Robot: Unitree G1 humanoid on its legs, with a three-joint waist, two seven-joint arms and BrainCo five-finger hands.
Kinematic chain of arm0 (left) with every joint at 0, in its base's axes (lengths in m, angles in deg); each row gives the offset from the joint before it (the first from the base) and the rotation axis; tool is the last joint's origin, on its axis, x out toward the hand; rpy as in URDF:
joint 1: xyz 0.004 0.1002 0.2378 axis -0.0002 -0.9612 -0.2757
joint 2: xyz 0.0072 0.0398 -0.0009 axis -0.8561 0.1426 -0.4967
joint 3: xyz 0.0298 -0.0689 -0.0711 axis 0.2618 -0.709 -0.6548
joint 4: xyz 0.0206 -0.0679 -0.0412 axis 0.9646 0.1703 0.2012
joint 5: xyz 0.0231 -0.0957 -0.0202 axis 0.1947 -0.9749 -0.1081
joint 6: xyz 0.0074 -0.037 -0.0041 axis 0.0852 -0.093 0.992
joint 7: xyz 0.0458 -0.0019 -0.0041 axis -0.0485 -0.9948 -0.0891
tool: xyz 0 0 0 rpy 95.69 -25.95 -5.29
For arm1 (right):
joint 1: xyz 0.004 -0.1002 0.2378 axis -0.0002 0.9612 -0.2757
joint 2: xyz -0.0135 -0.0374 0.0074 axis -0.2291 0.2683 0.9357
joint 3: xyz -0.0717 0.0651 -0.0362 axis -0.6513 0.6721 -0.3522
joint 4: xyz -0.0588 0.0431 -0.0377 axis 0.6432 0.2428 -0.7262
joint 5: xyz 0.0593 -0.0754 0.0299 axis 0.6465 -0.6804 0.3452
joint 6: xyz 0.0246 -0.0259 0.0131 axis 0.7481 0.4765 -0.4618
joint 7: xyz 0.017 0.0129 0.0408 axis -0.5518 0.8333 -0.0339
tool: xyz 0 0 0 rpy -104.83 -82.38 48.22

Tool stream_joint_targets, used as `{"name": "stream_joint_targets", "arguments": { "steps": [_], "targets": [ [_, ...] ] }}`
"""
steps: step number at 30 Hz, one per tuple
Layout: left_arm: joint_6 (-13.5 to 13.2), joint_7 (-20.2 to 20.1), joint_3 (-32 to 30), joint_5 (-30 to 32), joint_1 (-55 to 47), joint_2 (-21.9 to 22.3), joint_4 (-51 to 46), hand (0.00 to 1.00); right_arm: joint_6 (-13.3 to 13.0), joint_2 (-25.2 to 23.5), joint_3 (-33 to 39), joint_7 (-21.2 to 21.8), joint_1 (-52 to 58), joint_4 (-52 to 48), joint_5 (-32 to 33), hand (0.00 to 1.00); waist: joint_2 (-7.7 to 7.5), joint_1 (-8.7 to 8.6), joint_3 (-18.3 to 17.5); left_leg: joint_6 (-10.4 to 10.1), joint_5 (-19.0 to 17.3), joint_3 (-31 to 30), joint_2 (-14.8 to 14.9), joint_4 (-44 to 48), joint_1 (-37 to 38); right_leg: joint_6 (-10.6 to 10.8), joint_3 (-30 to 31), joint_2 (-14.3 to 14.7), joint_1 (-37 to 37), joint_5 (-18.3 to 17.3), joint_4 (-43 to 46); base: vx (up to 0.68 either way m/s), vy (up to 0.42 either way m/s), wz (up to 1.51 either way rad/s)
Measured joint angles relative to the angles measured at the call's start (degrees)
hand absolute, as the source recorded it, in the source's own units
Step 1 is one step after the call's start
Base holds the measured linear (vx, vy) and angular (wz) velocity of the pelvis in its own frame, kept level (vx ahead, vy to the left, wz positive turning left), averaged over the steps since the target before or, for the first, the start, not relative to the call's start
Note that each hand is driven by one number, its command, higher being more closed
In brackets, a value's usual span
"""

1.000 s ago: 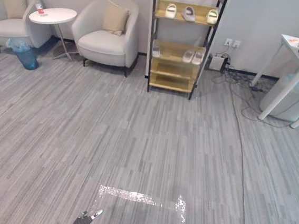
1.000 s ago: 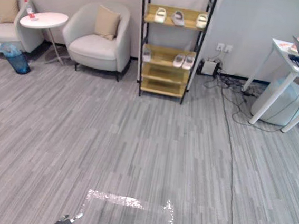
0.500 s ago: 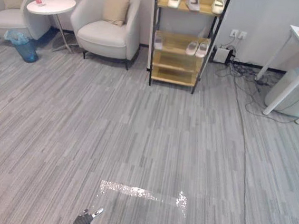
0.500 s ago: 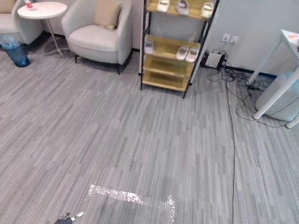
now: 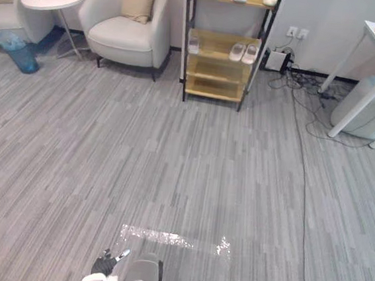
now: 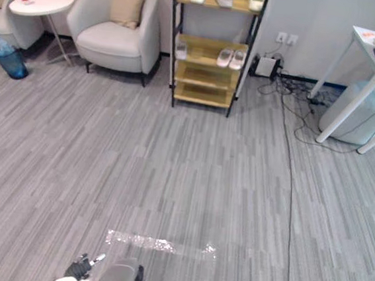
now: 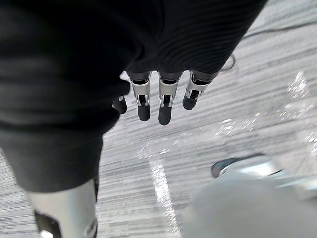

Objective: Organize the slippers on the shoe rack

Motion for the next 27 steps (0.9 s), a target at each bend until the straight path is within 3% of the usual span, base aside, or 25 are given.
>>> {"name": "stream_joint_targets", "arguments": {
  "steps": [1, 2, 3, 4, 5, 6, 7, 8, 9, 10, 11, 12, 14, 15, 16, 17, 18, 19, 20, 21, 22, 23, 24, 26, 27],
  "targets": [
    [-0.1, 0.0, 0.0, -0.1, -0.2, 0.5, 0.1, 0.00, 0.0, -1.2, -0.2, 0.0, -0.7, -0.1, -0.2, 0.00, 0.76, 0.29, -0.5, 0.5, 1.8, -1.1, -0.1, -3.5, 0.1, 0.7, 0.9, 0.0, 0.2, -1.3, 0.1, 0.32, 0.212, -0.52],
    [-0.2, 0.0, 0.0, -0.6, -1.0, 0.3, 0.3, 0.00, 0.0, -1.1, -0.3, 0.2, -1.0, -0.2, -0.3, 0.00, 0.35, 0.59, -1.0, 2.1, 3.6, -1.1, -1.3, -1.4, -0.1, 1.5, 2.6, -0.7, 0.5, -3.4, 1.2, 0.57, 0.324, -0.63],
    [-0.2, 0.0, -1.1, -0.6, -1.7, -0.6, 0.5, 0.00, 0.0, -2.9, -0.6, 0.1, -0.3, -0.2, -0.1, 0.00, -2.34, 1.13, -3.2, 2.6, -0.3, 2.0, -3.1, -0.3, 0.3, 3.6, 4.3, -3.3, 0.5, -5.4, 3.5, 0.54, 0.267, -0.56],
    [-0.3, 0.1, -1.8, -0.7, -1.6, -0.7, 0.8, 0.00, 0.0, -3.5, -0.8, 0.2, -0.2, -0.4, -0.2, 0.00, -3.36, 1.38, -3.7, 2.6, -1.3, 2.8, -3.9, 0.0, 0.8, 5.4, 5.5, -4.1, -0.5, -6.1, 7.2, 0.68, 0.304, -0.51],
    [-0.2, 0.2, -2.1, -0.7, -1.0, -0.9, 1.2, 0.00, 0.0, -4.6, -1.3, 0.5, 0.1, -1.8, -0.3, 0.00, -4.10, 1.76, -3.7, 4.0, -2.9, 3.9, -4.8, 0.6, 2.7, 8.5, 7.0, -4.4, -2.8, -5.7, 16.2, 0.55, 0.237, -0.44],
    [-0.1, 0.5, -1.4, -0.5, -0.1, -1.6, 2.2, 0.00, -0.2, -5.8, -1.3, 1.1, -0.3, -2.7, -0.5, 0.00, -4.60, 1.80, -2.9, 5.1, -5.3, 5.1, -5.4, 0.5, 6.7, 14.7, 8.3, -3.7, -8.6, -1.0, 33.0, 0.53, 0.228, -0.30],
    [0.0, 0.7, -0.7, -0.4, 0.5, -1.9, 2.6, 0.00, -0.2, -6.0, -1.2, 1.3, -0.4, -3.5, -0.5, 0.00, -4.55, 1.72, -2.3, 5.4, -6.3, 4.9, -5.7, 0.5, 8.7, 15.8, 8.1, -3.3, -10.5, 1.7, 39.3, 0.50, 0.182, -0.03],
    [0.5, 0.9, 1.0, -0.3, 1.7, -2.3, 2.9, 0.00, -0.7, -5.9, -0.9, 1.6, -0.3, -4.8, -0.5, 0.00, -3.57, 1.21, -1.0, 5.8, -8.2, 4.3, -5.9, 0.1, 13.6, 15.2, 5.1, -3.5, -14.2, 3.8, 51.0, 0.41, 0.120, 0.21],
    [0.6, 1.0, 1.5, -0.3, 2.0, -2.3, 2.9, 0.00, -0.8, -5.8, -0.4, 1.6, -0.3, -5.2, -0.5, 0.00, -3.39, 0.97, -0.9, 5.8, -8.6, 3.7, -6.0, -0.9, 15.9, 14.6, 2.7, -4.3, -15.8, 3.8, 54.1, 0.64, 0.122, 0.55],
    [0.8, 1.1, 3.1, -0.3, 3.3, -1.5, 2.9, 0.00, -1.1, -5.8, 0.0, 1.6, -0.3, -6.7, -0.6, 0.00, -3.12, -0.08, -1.1, 5.8, -8.7, 1.6, -5.7, -6.7, 22.2, 12.0, -4.3, -6.8, -21.4, 3.4, 56.4, 0.44, 0.065, 0.44],
    [0.9, 1.1, 3.1, -0.3, 3.4, -1.3, 2.9, 0.00, -1.2, -5.8, 0.0, 1.6, -0.3, -6.7, -0.6, 0.00, -3.09, -0.18, -1.1, 5.8, -8.7, 1.5, -5.6, -7.1, 22.7, 11.9, -4.6, -6.8, -22.0, 3.4, 56.2, 0.76, 0.039, 0.47],
    [1.0, 1.0, 2.9, -0.1, 4.6, 0.8, 2.9, 0.00, -2.1, -6.0, 0.7, 1.5, -0.7, -7.8, -0.6, 0.00, -2.77, -0.90, -1.0, 5.8, -8.7, 0.3, -4.6, -11.1, 27.3, 10.5, -8.0, -6.9, -27.0, 3.0, 51.4, 0.43, -0.001, 0.15],
    [1.2, 0.9, 3.1, -0.4, 5.8, 1.6, 3.0, 0.00, -2.1, -5.7, 2.1, 1.6, -1.2, -8.3, -0.6, 0.00, -1.79, -1.57, -0.5, 5.7, -8.8, -0.3, -3.0, -14.0, 30.7, 9.4, -10.5, -5.9, -29.0, 2.9, 44.2, 0.65, -0.043, 0.22],
    [1.1, 0.9, 3.3, -0.4, 6.9, 3.3, 3.0, 0.00, -2.1, -4.7, 2.1, 1.6, -2.3, -7.9, -0.6, 0.00, -0.27, -2.86, 0.1, 5.7, -8.8, -1.3, -0.7, -16.0, 34.1, 6.2, -12.5, -3.0, -29.3, 4.8, 29.5, 0.74, -0.089, 0.32],
    [1.0, 0.8, 3.9, -0.4, 7.2, 3.7, 3.1, 0.00, -2.1, -4.6, 2.1, 1.7, -2.8, -6.9, -0.6, 0.00, -0.33, -3.53, 0.0, 5.7, -8.8, -2.6, -0.4, -15.7, 34.3, 5.4, -11.2, -1.5, -29.1, 7.1, 21.6, 0.62, -0.103, 0.37],
    [1.0, 0.7, 4.1, -0.4, 7.1, 3.9, 3.5, 0.00, -2.2, -4.6, 2.1, 1.6, -3.0, -6.3, -0.6, 0.00, -0.61, -3.71, -0.1, 5.7, -8.8, -3.7, -0.5, -15.4, 34.6, 4.8, -9.7, -0.7, -28.4, 9.4, 16.6, 0.68, -0.205, 0.68],
    [1.0, 0.5, 4.6, -0.3, 7.3, 5.2, 4.7, 0.00, -2.1, -4.1, 2.2, 1.5, -2.7, -4.1, -0.6, 0.00, -1.68, -4.71, -0.7, 5.3, -9.1, -7.8, -1.3, -13.7, 36.9, 2.8, -7.4, -0.6, -27.0, 15.6, 12.4, 0.70, -0.223, 0.57],
    [1.1, 0.5, 4.5, -0.3, 7.4, 5.8, 4.9, 0.00, -2.0, -3.3, 2.2, 1.4, -3.1, -3.9, -0.6, 0.00, -0.45, -4.70, -0.6, 5.2, -9.1, -8.3, -0.5, -12.9, 37.1, 2.2, -8.3, -0.3, -26.9, 15.5, 13.5, 0.70, -0.222, 0.56],
    [1.2, 0.1, 4.9, -0.3, 7.0, 6.7, 5.3, 0.00, -1.5, -2.3, 2.2, 1.1, -3.2, -3.5, -0.6, 0.00, 1.79, -4.48, -1.0, 3.8, -8.2, -9.2, 1.0, -7.3, 35.1, 1.4, -9.6, 0.7, -25.5, 12.9, 14.1, 0.64, -0.209, 0.25],
    [1.2, -0.2, 3.8, 0.2, 7.4, 7.1, 5.3, 0.00, -1.3, -1.5, 1.8, 1.1, -3.2, -4.0, -0.6, 0.00, 3.20, -4.76, -0.3, 1.6, -0.7, -9.1, 0.9, 9.6, 27.8, 0.3, -10.7, 1.8, -21.5, 10.2, 12.2, 0.63, -0.208, 0.29],
    [1.2, -0.2, 3.4, 0.2, 7.4, 7.1, 5.1, 0.00, -1.2, -1.4, 1.7, 1.1, -3.3, -4.0, -0.5, 0.00, 3.38, -4.52, -0.2, 1.2, 1.0, -9.3, 1.2, 13.2, 26.1, 0.0, -10.6, 1.9, -20.5, 10.1, 11.3, 0.74, -0.226, 0.18],
    [1.2, -0.2, 2.1, 0.2, 7.4, 7.0, 4.9, 0.00, -1.0, -1.3, 1.6, 0.9, -3.1, -4.0, -0.5, 0.00, 3.58, -3.67, 0.2, -0.1, 2.4, -9.1, 1.6, 22.5, 21.6, -0.7, -10.5, 2.6, -16.5, 9.7, 8.5, 0.61, -0.154, 0.01],
    [1.0, -0.1, 2.0, 0.2, 7.4, 6.3, 3.5, 0.00, -1.0, -2.0, 0.0, 0.6, -3.0, -3.9, -0.1, 0.00, 2.75, -3.03, 1.0, -0.2, 2.1, -6.8, 2.3, 31.2, 16.7, -1.5, -9.8, 3.1, -8.6, 9.2, 4.1, 0.60, -0.145, -0.03],
    [0.8, -0.2, 2.2, 0.2, 7.2, 6.2, 2.8, 0.00, -1.0, -2.8, -1.0, 0.6, -3.2, -3.9, -0.1, 0.00, 2.01, -2.50, 1.5, 0.4, 1.0, -4.6, 2.7, 33.5, 13.2, -2.0, -9.3, 3.1, -3.7, 8.9, 1.5, 0.54, -0.143, -0.12],
    [0.4, -0.4, 2.6, 0.2, 7.3, 6.4, 1.6, 0.00, -1.0, -4.0, -1.3, 0.5, -3.6, -3.9, 0.0, 0.00, 1.58, -1.76, 1.2, 0.4, -0.6, -2.4, 3.3, 32.6, 8.0, -2.4, -8.3, 3.1, 0.1, 8.6, -1.7, 0.48, -0.107, -0.29]
  ]
}}
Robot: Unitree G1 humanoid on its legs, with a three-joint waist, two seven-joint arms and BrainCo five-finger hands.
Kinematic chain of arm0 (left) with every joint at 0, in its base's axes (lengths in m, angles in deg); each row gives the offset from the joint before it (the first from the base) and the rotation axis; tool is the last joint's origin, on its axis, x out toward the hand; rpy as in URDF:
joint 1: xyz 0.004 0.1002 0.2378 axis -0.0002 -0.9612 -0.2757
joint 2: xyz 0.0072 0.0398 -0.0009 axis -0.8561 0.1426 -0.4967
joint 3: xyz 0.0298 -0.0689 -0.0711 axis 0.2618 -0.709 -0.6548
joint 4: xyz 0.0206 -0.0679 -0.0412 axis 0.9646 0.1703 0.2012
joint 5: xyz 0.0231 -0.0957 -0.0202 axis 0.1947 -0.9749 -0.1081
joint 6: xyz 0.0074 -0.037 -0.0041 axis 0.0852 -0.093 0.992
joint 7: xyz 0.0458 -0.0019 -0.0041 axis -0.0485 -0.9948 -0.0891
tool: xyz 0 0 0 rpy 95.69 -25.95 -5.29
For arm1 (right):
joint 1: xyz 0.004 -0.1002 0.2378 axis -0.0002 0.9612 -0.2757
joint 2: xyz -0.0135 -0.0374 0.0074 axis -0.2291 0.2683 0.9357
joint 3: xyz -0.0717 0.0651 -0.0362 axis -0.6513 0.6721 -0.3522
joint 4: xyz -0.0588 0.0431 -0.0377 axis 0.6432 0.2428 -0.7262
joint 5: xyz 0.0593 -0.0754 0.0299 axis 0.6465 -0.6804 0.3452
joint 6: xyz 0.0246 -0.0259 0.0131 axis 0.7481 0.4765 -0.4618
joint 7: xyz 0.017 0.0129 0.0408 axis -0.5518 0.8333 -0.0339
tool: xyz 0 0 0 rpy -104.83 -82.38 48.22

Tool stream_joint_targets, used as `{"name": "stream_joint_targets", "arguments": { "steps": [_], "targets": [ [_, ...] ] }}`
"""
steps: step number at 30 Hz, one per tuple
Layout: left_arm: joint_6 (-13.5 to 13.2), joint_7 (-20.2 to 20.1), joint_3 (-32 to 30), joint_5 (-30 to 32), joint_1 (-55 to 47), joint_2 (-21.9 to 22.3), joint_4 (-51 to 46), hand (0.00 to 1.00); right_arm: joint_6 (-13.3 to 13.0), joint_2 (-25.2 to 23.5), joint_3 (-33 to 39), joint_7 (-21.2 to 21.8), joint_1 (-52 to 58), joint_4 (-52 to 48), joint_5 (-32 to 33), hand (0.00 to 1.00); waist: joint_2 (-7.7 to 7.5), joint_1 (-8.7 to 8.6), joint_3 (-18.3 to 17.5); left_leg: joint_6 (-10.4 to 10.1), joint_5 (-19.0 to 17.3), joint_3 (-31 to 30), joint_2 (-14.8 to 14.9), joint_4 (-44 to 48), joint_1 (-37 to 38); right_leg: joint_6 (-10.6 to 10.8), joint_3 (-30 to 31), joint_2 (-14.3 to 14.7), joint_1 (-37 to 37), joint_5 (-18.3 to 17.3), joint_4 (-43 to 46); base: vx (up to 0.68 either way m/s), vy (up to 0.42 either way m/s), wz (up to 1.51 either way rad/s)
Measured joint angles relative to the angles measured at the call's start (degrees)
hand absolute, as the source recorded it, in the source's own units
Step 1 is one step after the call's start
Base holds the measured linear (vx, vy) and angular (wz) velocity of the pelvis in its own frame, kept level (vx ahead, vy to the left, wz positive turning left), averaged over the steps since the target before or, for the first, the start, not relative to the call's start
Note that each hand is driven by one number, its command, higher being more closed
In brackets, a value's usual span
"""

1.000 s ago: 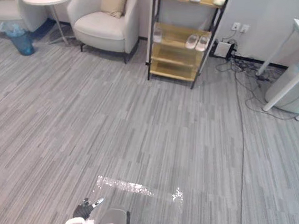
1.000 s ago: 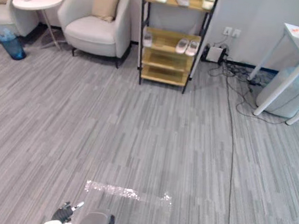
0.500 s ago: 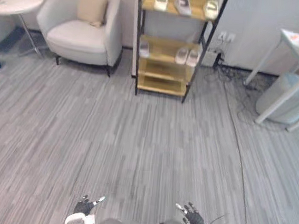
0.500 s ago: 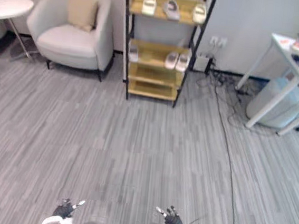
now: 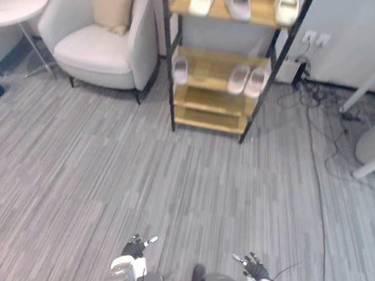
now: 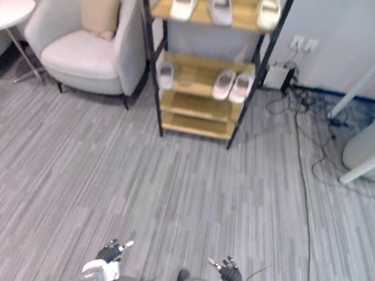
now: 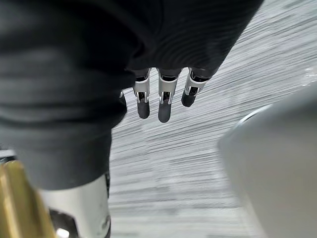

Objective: Organize the slippers on the shoe rack

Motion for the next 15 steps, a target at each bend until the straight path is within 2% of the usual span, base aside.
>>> {"name": "stream_joint_targets", "arguments": {
  "steps": [1, 2, 4, 6, 7, 8, 9, 10, 11, 12, 13, 14, 15],
  "targets": [
    [-0.2, -0.1, 0.0, 0.0, 0.0, 0.1, -0.6, 0.00, 0.0, -0.5, 0.0, 0.0, -0.2, 0.0, 0.1, 0.00, 0.07, 0.38, -0.2, -0.6, -0.5, 0.8, 0.0, -1.7, -2.1, -0.1, 0.5, 0.0, 1.1, -0.2, -1.2, 0.45, -0.049, -0.49],
    [-0.5, -0.2, 0.2, 0.0, 0.1, 0.4, -1.3, 0.00, 0.1, -1.3, 0.1, 0.0, -0.8, 0.0, 0.2, 0.00, 0.37, 1.07, -0.1, -0.3, -1.9, 2.5, -0.2, -6.0, -4.9, 0.0, 1.5, -0.1, 3.1, -0.7, -2.9, 0.44, 0.002, -0.56],
    [-0.7, -0.2, 0.1, -0.2, 0.1, 0.9, -2.0, 0.00, 0.6, -2.4, 0.1, -0.1, -1.7, 0.0, 0.6, 0.00, 0.52, 1.38, -0.1, 0.2, -1.5, 4.0, -2.3, -21.5, -7.8, 0.6, 3.0, -1.0, 6.0, -2.9, -4.8, 0.44, 0.041, -0.44],
    [-0.7, -0.2, 0.1, -0.6, -0.4, 0.8, -2.1, 0.00, 0.9, -3.3, -0.8, -0.1, -1.5, 0.4, 0.5, 0.00, 0.80, 1.80, -0.4, 1.6, 3.4, 4.1, -4.4, -40.4, -7.9, 1.3, 4.8, -1.4, 8.4, -7.1, -4.5, 0.48, 0.117, -0.34],
    [-0.7, -0.1, 0.1, -0.6, -0.6, 0.8, -2.2, 0.00, 1.0, -3.3, -1.5, -0.1, -1.4, 1.0, 0.4, 0.00, 0.78, 2.03, -0.7, 2.7, 4.8, 4.0, -4.7, -42.6, -8.0, 1.6, 5.4, -1.4, 9.0, -8.6, -4.1, 0.53, 0.191, -0.48],
    [-0.7, -0.1, 0.1, -0.6, -1.1, 0.4, -2.8, 0.00, 1.2, -3.6, -2.2, -0.1, -1.3, 2.3, -0.2, 0.00, -0.17, 2.80, -1.5, 4.9, 8.8, 4.3, -5.3, -41.5, -7.9, 2.0, 6.8, -2.1, 10.1, -11.0, -3.1, 0.58, 0.215, -0.54],
    [-0.8, -0.1, 0.0, -0.5, -1.8, -0.2, -3.4, 0.00, 1.6, -4.1, -3.0, 0.0, -0.6, 2.7, -0.4, 0.00, -1.71, 3.43, -3.4, 4.9, 10.5, 6.3, -6.1, -40.3, -7.7, 3.3, 8.2, -3.4, 10.6, -12.8, -1.7, 0.61, 0.196, -0.64],
    [-0.9, 0.0, -0.6, -0.5, -1.7, -1.0, -3.2, 0.00, 1.6, -4.2, -3.9, 0.1, 0.5, 2.8, -0.5, 0.00, -4.43, 3.64, -4.6, 5.1, 8.4, 8.0, -7.8, -39.9, -6.4, 5.1, 9.6, -5.3, 9.4, -14.3, 3.6, 0.65, 0.174, -0.54],
    [-0.8, 0.0, -1.5, -0.5, -1.7, -1.2, -2.8, 0.00, 1.6, -4.5, -4.7, 0.3, 0.5, 2.4, -0.6, 0.00, -5.53, 3.73, -5.0, 6.3, 7.7, 8.9, -8.6, -40.1, -4.5, 6.8, 10.4, -6.0, 6.1, -13.6, 13.1, 0.63, 0.184, -0.36],
    [-0.8, 0.0, -1.3, -0.5, -1.6, -1.5, -2.5, 0.00, 1.5, -4.8, -4.5, 0.4, 1.5, 2.0, -0.7, 0.00, -6.19, 3.71, -5.0, 6.8, 6.1, 9.2, -9.1, -40.4, -2.4, 11.4, 11.0, -5.9, 2.1, -10.9, 23.7, 0.60, 0.205, -0.16],
    [-0.7, -0.1, -0.8, -0.4, -1.4, -2.0, -2.2, 0.00, 1.4, -5.0, -4.2, 0.6, 1.6, 1.8, -0.8, 0.00, -6.68, 3.59, -4.5, 6.9, 4.2, 8.9, -9.5, -40.6, 0.0, 15.3, 11.6, -5.7, -2.2, -5.7, 34.5, 0.66, 0.242, 0.01],
    [-0.5, 0.0, -0.1, -0.4, -0.5, -2.3, -1.4, 0.00, 1.1, -4.9, -3.1, 0.9, 1.6, 1.7, -0.8, 0.00, -6.36, 3.33, -3.4, 6.8, 2.2, 8.3, -10.1, -41.0, 3.8, 15.8, 10.2, -6.2, -6.3, -3.5, 45.0, 0.54, 0.177, 0.15],
    [-0.1, 0.1, 0.3, -0.4, 0.1, -2.1, -0.3, 0.00, 0.9, -4.4, -2.4, 0.9, 1.7, 0.8, -0.9, 0.00, -5.80, 3.11, -3.0, 6.9, 1.2, 7.4, -10.4, -41.9, 6.9, 15.5, 8.1, -6.7, -8.5, -3.6, 49.0, 0.63, 0.190, 0.27]
  ]
}}
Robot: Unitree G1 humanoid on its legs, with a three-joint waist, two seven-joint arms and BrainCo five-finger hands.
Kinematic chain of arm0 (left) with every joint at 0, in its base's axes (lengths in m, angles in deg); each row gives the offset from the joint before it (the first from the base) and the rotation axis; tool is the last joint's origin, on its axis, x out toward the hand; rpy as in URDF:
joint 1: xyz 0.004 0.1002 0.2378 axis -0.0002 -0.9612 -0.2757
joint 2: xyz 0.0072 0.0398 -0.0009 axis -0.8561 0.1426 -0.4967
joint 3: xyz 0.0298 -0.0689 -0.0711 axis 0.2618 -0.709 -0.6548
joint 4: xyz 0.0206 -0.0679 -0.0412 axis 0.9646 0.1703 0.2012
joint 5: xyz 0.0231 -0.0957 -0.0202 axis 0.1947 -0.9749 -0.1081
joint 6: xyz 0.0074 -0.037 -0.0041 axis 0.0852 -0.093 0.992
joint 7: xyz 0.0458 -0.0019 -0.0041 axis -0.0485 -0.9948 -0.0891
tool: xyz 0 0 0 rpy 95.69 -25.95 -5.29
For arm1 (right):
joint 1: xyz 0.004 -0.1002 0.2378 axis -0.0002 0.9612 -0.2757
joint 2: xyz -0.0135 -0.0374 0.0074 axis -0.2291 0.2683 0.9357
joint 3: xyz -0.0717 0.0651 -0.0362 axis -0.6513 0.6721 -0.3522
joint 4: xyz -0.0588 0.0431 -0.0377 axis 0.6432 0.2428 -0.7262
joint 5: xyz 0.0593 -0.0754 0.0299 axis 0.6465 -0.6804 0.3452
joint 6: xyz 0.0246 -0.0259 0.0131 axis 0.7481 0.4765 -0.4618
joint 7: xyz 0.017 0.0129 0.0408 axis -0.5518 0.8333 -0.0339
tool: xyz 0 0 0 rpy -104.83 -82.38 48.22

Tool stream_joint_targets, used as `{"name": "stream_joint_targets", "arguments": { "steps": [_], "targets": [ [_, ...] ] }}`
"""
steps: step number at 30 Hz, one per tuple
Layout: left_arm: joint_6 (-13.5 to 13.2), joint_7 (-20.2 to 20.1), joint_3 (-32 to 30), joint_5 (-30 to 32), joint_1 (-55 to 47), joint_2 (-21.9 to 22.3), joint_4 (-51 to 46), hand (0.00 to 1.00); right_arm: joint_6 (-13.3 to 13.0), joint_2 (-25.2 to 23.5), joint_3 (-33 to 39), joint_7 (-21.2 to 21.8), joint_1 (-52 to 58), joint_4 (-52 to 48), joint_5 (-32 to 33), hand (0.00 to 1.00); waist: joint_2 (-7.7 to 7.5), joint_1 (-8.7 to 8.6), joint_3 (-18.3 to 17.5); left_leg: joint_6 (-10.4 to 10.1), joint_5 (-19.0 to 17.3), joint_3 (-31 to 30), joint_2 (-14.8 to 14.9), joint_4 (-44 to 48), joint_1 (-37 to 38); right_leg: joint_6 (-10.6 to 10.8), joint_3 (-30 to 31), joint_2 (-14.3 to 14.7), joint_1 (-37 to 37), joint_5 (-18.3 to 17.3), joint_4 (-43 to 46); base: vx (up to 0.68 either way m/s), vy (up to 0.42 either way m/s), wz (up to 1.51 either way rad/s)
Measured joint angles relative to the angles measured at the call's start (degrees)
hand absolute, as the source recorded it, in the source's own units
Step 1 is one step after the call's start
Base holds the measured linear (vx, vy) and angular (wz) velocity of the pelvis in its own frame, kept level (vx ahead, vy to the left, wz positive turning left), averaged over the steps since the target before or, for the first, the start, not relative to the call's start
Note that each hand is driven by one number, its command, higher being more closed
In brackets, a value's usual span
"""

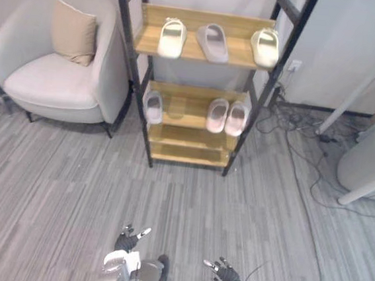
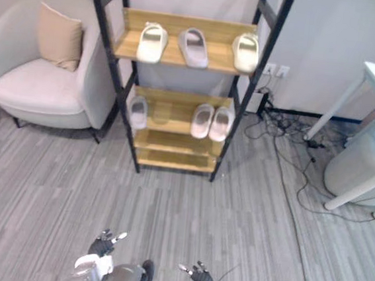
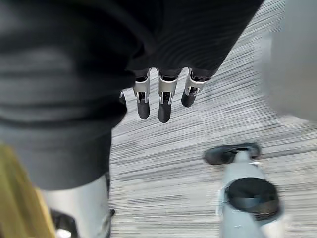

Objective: Organize the slippers on the shoe rack

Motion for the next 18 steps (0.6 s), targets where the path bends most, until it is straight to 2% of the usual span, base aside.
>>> {"name": "stream_joint_targets", "arguments": {
  "steps": [2, 3, 4, 6, 7, 8, 9, 10, 11, 13, 14, 15, 16, 18],
  "targets": [
    [0.7, 0.0, 2.1, 0.0, 0.5, 0.6, 1.6, 0.00, -0.6, 0.7, 2.5, 0.2, 1.2, -2.7, -1.1, 0.00, 0.99, -1.27, 0.1, 0.3, -1.4, -2.7, 0.1, -3.8, 6.7, -1.9, -4.5, -0.1, -5.4, -1.2, 1.2, 0.44, 0.097, 0.62],
    [0.9, 0.0, 2.9, 0.0, 0.6, 1.0, 2.6, 0.00, -0.9, 1.0, 3.6, 0.2, 1.0, -3.5, -1.7, 0.00, 1.33, -2.64, 0.6, 0.9, -1.9, -4.8, 0.4, -5.8, 10.0, -3.8, -6.8, -0.2, -7.2, -2.7, -3.3, 0.47, 0.034, 0.87],
    [1.0, 0.0, 3.0, 0.0, 0.6, 1.3, 2.9, 0.00, -1.1, 1.3, 3.9, 0.2, 0.8, -3.4, -1.8, 0.00, 1.42, -3.06, 0.6, 1.0, -2.2, -5.9, 0.6, -7.1, 12.1, -4.5, -7.9, -0.2, -8.3, -3.3, -7.2, 0.59, 0.000, 0.81],
    [1.0, 0.0, 2.4, 0.0, 0.6, 2.4, 3.1, 0.00, -1.2, 2.7, 4.2, 0.3, 0.6, -3.4, -1.7, 0.00, 2.29, -3.30, 0.9, 0.7, -3.9, -8.0, 1.7, -9.1, 16.4, -6.1, -8.6, 1.1, -10.6, -2.9, -20.8, 0.61, -0.043, 0.55],
    [1.0, 0.0, 2.2, 0.0, 0.6, 2.7, 3.1, 0.00, -1.2, 2.8, 4.3, 0.2, 0.3, -3.1, -1.7, 0.00, 2.58, -3.33, 1.0, -0.1, -4.6, -8.7, 2.2, -9.8, 17.7, -7.3, -7.6, 2.0, -11.2, -1.3, -27.4, 0.59, -0.073, 0.57],
    [1.0, 0.0, 2.1, 0.1, 0.5, 2.9, 3.4, 0.00, -1.2, 2.8, 4.8, 0.2, -0.3, -2.7, -1.7, 0.00, 2.82, -3.69, 1.2, -1.0, -5.5, -10.0, 2.8, -10.1, 18.9, -8.5, -6.4, 2.9, -11.2, 1.9, -34.6, 0.59, -0.109, 0.62],
    [1.0, 0.0, 1.9, 0.2, 0.3, 2.8, 3.5, 0.00, -1.2, 2.8, 4.8, 0.2, -0.9, -1.8, -1.7, 0.00, 2.82, -4.14, 1.2, -2.3, -6.5, -11.2, 3.1, -10.0, 19.9, -9.4, -5.9, 3.6, -10.8, 6.2, -40.2, 0.61, -0.134, 0.72],
    [1.0, 0.0, 1.8, 0.4, 0.2, 2.8, 3.6, 0.00, -1.2, 2.8, 4.8, 0.2, -1.4, -1.2, -1.7, 0.00, 2.90, -4.70, 1.1, -2.9, -7.5, -12.7, 3.5, -9.2, 20.6, -10.3, -5.8, 4.0, -10.2, 12.0, -41.5, 0.63, -0.176, 0.68],
    [1.0, -0.4, 2.0, 0.8, 0.3, 2.9, 4.0, 0.00, -1.1, 3.2, 4.8, 0.2, -2.4, -0.5, -1.8, 0.00, 4.43, -4.80, 1.1, -3.2, -7.9, -14.2, 5.5, -6.6, 20.6, -11.0, -7.5, 4.8, -8.5, 10.9, -41.5, 0.62, -0.188, 0.59],
    [0.9, -0.3, 1.3, 1.2, 0.4, 2.9, 3.8, 0.00, -1.1, 3.8, 4.4, 0.2, -2.8, -0.2, -1.7, 0.00, 6.04, -4.81, 1.4, -5.4, -6.2, -14.2, 5.3, 4.0, 16.3, -12.2, -8.9, 5.0, -5.7, 8.8, -43.3, 0.63, -0.214, 0.41],
    [1.0, -0.4, 0.3, 1.2, 0.7, 3.0, 3.8, 0.00, -1.1, 4.5, 3.3, 0.1, -2.9, -0.2, -1.7, 0.00, 6.83, -5.13, 1.7, -6.8, -3.6, -13.8, 5.0, 13.0, 12.7, -12.3, -9.4, 5.0, -2.8, 8.3, -45.8, 0.51, -0.165, 0.30],
    [0.8, -0.2, -0.4, 1.1, 0.4, 3.0, 3.6, 0.00, -0.8, 5.1, 2.1, 0.1, -2.9, -0.1, -1.7, 0.00, 6.70, -4.49, 2.3, -8.1, 0.3, -13.1, 5.3, 23.8, 7.8, -12.8, -9.3, 4.7, 1.2, 8.0, -48.6, 0.46, -0.111, 0.22],
    [0.8, -0.3, -0.4, 0.9, 0.5, 2.7, 3.5, 0.00, -0.5, 4.8, 2.0, -0.1, -2.8, 0.2, -1.4, 0.00, 7.06, -4.23, 2.3, -7.8, -0.6, -11.0, 6.5, 30.2, 4.9, -13.3, -9.3, 4.7, 4.4, 7.7, -50.2, 0.45, -0.090, 0.05],
    [0.6, -0.3, -0.2, 0.9, 0.2, 2.8, 2.1, 0.00, -0.5, 4.5, 1.5, -0.4, -3.0, 1.2, -0.7, 0.00, 6.69, -4.06, 2.5, -8.2, -3.9, -7.3, 9.2, 33.1, 1.2, -13.8, -9.2, 4.1, 9.0, 7.4, -51.4, 0.36, -0.055, -0.08]
  ]
}}
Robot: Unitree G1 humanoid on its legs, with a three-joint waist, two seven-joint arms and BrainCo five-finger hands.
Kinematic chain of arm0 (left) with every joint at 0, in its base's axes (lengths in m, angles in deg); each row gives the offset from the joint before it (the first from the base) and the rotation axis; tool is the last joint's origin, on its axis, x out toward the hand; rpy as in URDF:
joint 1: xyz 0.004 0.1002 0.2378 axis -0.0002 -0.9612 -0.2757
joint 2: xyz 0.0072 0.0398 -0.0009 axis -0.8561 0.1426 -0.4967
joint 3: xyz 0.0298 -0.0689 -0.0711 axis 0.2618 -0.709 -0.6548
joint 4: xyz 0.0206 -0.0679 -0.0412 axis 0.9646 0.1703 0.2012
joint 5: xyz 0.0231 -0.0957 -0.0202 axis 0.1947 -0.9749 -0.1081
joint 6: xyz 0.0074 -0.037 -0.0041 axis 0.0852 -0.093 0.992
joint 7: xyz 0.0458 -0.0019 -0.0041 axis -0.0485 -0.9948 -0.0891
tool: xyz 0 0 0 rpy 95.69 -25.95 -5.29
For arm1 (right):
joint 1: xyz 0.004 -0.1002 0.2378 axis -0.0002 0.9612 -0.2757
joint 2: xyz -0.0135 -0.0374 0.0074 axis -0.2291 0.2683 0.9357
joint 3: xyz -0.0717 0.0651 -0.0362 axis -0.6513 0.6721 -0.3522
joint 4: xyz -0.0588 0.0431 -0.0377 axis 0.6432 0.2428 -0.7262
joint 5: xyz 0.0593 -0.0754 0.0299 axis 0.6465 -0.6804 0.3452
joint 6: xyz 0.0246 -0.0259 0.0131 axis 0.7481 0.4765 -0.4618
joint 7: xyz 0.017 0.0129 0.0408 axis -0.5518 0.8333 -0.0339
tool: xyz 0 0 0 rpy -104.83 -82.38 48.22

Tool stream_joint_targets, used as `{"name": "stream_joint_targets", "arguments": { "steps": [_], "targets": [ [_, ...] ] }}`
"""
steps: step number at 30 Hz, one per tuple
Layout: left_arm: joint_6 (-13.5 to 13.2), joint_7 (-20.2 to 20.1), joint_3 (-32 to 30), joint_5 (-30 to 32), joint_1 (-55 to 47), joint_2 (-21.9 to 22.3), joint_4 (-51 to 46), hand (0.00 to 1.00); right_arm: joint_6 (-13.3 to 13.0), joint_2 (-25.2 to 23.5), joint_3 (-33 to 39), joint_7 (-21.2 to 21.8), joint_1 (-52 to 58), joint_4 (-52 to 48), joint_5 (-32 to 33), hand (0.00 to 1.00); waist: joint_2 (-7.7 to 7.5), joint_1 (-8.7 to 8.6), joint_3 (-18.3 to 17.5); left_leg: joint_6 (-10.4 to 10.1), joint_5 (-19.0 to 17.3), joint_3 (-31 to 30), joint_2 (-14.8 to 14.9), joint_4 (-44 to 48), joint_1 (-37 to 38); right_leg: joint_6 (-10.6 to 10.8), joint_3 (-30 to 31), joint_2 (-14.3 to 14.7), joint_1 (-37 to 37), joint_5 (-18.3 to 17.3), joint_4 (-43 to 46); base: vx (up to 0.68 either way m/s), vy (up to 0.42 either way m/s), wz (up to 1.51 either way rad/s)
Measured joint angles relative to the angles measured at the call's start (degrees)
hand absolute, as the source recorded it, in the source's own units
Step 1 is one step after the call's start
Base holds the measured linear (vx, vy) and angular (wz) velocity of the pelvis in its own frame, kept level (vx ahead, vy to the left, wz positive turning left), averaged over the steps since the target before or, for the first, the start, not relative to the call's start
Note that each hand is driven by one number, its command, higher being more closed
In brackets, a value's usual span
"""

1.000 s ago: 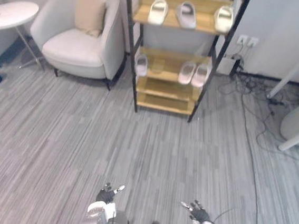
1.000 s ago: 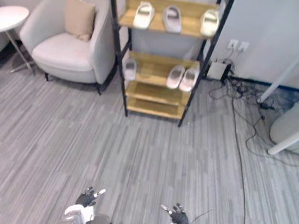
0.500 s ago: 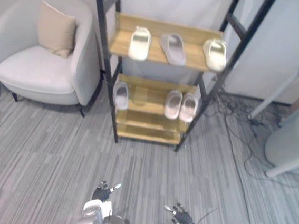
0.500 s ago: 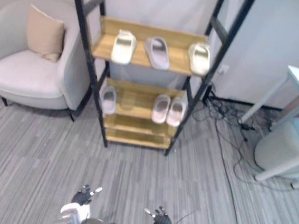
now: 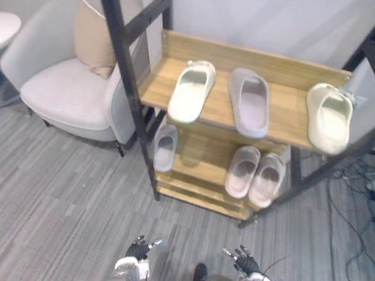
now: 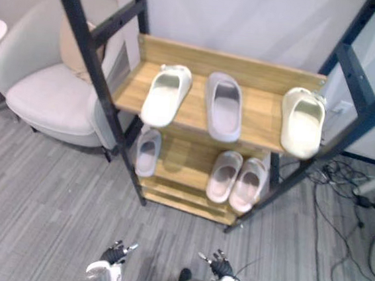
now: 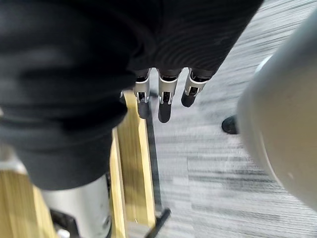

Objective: Organize the slippers on the shoe rack

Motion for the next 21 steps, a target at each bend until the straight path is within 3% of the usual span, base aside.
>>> {"name": "stream_joint_targets", "arguments": {
  "steps": [3, 4, 5, 6, 9, 12, 16, 21],
  "targets": [
    [-0.1, -0.6, 1.2, 0.0, 0.1, 0.1, -0.8, 0.00, 0.0, -1.2, 0.1, -0.1, 0.1, -0.1, 1.5, 0.00, -0.54, 0.20, 0.1, -0.6, -1.5, 2.0, 0.8, -12.9, -3.2, 0.7, 1.9, -1.9, 2.7, -0.4, -0.1, 0.27, 0.023, -0.38],
    [-0.1, -0.6, 2.0, 0.0, 0.0, 0.1, -0.7, 0.00, -0.1, -1.5, 0.0, -0.1, 0.1, -0.3, 1.5, 0.00, -0.13, 0.23, -0.2, -0.8, 1.7, 0.9, 0.8, -23.4, -3.1, 2.9, 2.3, -1.9, 3.2, -1.8, 0.0, 0.28, 0.120, -0.63],
    [0.0, -0.9, 3.2, 0.0, -0.3, 0.0, -0.1, 0.00, -0.1, -1.0, 0.0, -0.1, 0.2, -0.5, 1.5, 0.00, 1.73, 0.16, -1.2, -0.8, 7.6, -2.4, 1.3, -31.2, -3.8, 4.5, 3.3, -0.3, 3.1, -4.1, 0.0, 0.25, 0.148, -0.63],
    [0.1, -0.6, 2.9, 0.0, -0.1, -0.2, 0.7, 0.00, 0.0, -1.3, -0.1, -0.3, -0.1, -0.1, 1.4, 0.00, 1.45, 0.25, -1.5, -1.2, 5.3, -2.6, 0.7, -31.3, -2.9, 5.0, 4.7, -0.9, 3.1, -5.9, 0.5, 0.24, 0.171, -0.38],
    [-0.1, -0.6, 3.0, 0.1, 0.0, -0.7, 0.5, 0.00, 0.1, -2.5, -0.3, -0.3, 0.7, -0.1, 1.1, 0.00, -1.84, 0.42, -2.3, -0.3, 5.7, -1.8, -0.9, -34.4, -0.6, 5.4, 6.0, -3.0, 2.0, -6.7, 3.4, 0.15, 0.126, -0.09],
    [0.0, -0.6, 3.1, 0.3, -0.4, -1.4, 0.8, 0.00, 0.0, -4.0, -0.5, -0.2, 1.7, 0.1, 1.1, 0.00, -3.86, 0.68, -3.7, 0.8, 7.5, -0.7, -2.6, -40.2, 2.6, 5.5, 6.7, -4.9, 2.1, -6.7, 2.5, 0.10, 0.070, -0.09],
    [0.0, -0.6, 3.2, 1.2, -0.4, -1.4, 1.9, 0.00, -0.1, -4.0, -0.6, -0.3, 1.7, 0.1, 1.0, 0.00, -4.40, 0.57, -4.1, 1.2, 9.6, -0.4, -3.6, -45.0, 5.4, 5.7, 6.6, -6.0, 3.3, -6.7, 1.1, 0.05, 0.010, -0.02],
    [-0.1, -0.5, 3.3, 1.3, -0.3, -1.3, 2.8, 0.00, -0.3, -3.3, -0.6, -0.8, 1.9, 0.2, 0.9, 0.00, -3.39, 0.48, -4.7, 0.9, 12.7, -0.5, -3.5, -50.4, 7.1, 6.4, 7.1, -5.7, 3.3, -6.1, 0.2, 0.00, -0.032, 0.01]
  ]
}}
